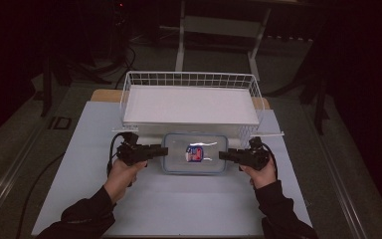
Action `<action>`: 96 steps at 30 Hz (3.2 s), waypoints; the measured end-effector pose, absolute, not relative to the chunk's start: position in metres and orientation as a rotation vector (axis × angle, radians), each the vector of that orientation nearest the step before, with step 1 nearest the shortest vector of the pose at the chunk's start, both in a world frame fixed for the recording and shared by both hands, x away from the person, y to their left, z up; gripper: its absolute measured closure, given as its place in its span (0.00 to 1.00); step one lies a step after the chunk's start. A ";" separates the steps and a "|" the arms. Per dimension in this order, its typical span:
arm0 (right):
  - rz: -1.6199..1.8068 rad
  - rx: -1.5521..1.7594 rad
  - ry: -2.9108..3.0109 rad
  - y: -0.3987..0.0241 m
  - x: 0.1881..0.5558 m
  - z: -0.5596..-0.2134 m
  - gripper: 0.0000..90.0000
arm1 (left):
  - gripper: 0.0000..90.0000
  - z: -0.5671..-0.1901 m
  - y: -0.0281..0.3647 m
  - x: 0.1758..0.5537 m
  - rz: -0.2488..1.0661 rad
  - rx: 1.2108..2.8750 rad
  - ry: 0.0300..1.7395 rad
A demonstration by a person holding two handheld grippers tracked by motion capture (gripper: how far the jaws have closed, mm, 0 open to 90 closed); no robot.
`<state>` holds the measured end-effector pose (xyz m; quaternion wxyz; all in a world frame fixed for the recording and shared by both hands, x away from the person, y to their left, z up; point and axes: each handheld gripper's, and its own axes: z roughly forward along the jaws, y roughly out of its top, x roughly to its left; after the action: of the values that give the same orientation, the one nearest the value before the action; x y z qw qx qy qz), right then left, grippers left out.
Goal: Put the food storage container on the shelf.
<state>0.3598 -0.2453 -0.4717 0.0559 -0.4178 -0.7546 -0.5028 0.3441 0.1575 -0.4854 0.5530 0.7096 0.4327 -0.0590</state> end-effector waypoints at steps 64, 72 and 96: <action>-1.681 -1.473 -2.529 -0.219 0.358 -0.485 0.41 | 0.20 -0.504 0.138 0.348 0.155 1.635 1.074; -1.704 -1.397 -2.589 -0.203 0.336 -0.478 0.47 | 0.00 -0.493 0.144 0.324 0.086 1.693 1.002; -1.492 -1.252 -2.624 -0.163 0.340 -0.494 1.00 | 0.00 -0.509 0.158 0.285 0.155 1.750 0.987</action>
<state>0.3404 -0.1632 -0.4944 -0.0630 -0.3823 -0.8014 -0.4557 0.2847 0.1583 -0.5094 0.5339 0.7344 0.4141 0.0650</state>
